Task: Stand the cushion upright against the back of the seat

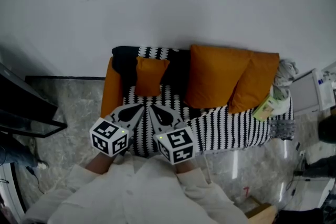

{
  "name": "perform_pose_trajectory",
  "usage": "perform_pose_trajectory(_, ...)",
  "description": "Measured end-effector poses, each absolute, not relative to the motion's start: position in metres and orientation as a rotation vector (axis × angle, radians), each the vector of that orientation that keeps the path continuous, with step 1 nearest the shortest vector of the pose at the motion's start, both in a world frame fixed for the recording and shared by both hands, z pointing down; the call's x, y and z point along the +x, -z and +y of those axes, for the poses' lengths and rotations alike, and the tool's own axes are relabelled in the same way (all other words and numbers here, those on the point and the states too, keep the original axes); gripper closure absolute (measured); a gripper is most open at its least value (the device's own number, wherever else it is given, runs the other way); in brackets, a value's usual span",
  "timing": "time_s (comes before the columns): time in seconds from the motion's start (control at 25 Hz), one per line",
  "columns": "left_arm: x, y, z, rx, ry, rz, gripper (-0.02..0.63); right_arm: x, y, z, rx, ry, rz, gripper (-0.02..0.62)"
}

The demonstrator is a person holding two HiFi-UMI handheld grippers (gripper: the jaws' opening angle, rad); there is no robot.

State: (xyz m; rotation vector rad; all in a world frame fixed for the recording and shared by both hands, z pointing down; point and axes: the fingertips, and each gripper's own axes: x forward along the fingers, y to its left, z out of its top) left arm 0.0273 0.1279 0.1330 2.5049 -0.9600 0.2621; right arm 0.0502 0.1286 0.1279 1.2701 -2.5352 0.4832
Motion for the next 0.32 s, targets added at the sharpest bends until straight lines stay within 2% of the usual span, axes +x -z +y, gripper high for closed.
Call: perform_pose_trajectory(0.32, 0.0248, -0.1340, 0.1291, 2.506, -0.253, -0.965, 0.600, 0.0505, -0.1306, 0.1308, 1.273, -0.470, -2.526, 0.584)
